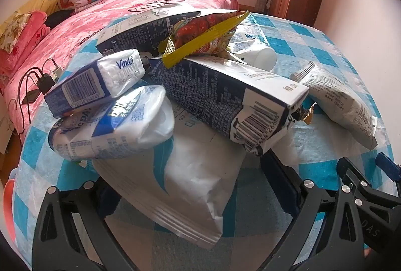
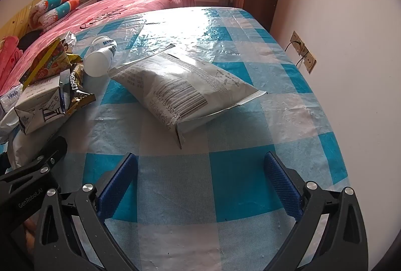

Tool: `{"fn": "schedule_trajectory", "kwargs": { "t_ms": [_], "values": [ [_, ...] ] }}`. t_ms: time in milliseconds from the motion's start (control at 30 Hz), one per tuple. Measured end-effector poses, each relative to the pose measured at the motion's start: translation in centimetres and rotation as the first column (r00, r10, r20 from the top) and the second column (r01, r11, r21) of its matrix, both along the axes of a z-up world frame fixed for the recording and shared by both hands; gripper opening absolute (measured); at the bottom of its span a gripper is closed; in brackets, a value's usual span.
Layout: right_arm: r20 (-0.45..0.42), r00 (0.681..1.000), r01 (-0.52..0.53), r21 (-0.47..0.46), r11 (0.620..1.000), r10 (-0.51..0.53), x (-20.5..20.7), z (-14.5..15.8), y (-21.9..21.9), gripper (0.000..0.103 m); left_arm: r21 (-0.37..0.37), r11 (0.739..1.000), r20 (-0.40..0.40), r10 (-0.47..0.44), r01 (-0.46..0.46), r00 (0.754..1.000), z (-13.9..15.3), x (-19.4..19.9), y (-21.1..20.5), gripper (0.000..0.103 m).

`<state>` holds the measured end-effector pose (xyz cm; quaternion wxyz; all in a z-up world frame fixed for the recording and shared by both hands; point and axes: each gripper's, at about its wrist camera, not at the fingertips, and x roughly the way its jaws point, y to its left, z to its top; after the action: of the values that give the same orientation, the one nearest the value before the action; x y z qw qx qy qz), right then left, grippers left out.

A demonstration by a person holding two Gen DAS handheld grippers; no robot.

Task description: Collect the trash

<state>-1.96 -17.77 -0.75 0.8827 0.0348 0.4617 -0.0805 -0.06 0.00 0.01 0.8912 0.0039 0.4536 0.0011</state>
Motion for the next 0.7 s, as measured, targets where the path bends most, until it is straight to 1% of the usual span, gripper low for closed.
{"fn": "schedule_trajectory", "kwargs": {
  "t_ms": [133,233,367,433,533,633,700],
  "values": [
    [0.004,1.000,0.001,0.003,1.000,-0.002,0.1,0.0,0.1,0.099,-0.013,1.000,0.001,0.008,-0.008,1.000,0.4,-0.9,0.8,0.099],
    [0.045,0.999,0.008,0.022,1.000,-0.009,-0.8,0.5,-0.3,0.099,-0.034,0.999,0.031,0.010,-0.009,0.999,0.7,-1.9,1.3,0.099],
    [0.089,0.996,0.024,-0.019,1.000,-0.022,-2.1,1.6,-0.6,0.099,-0.053,0.999,0.059,-0.007,0.010,0.998,1.2,-2.7,1.6,0.099],
    [0.135,0.991,0.022,-0.012,1.000,-0.020,-2.8,2.4,-0.7,0.099,-0.071,0.997,0.075,-0.016,0.021,0.997,1.7,-3.3,2.0,0.099],
    [0.199,0.980,0.014,0.000,1.000,-0.014,-3.9,4.0,-0.3,0.099,-0.080,0.996,0.128,-0.014,0.024,0.992,3.2,-4.5,2.9,0.099],
    [0.278,0.960,0.008,0.015,1.000,-0.012,-5.7,5.9,0.2,0.099,-0.084,0.996,0.181,-0.015,0.030,0.983,4.6,-5.8,3.7,0.099],
    [0.328,0.945,0.009,0.007,1.000,-0.011,-6.6,7.2,0.6,0.099,-0.086,0.996,0.221,-0.015,0.035,0.975,5.7,-7.3,4.3,0.099]
  ]
}}
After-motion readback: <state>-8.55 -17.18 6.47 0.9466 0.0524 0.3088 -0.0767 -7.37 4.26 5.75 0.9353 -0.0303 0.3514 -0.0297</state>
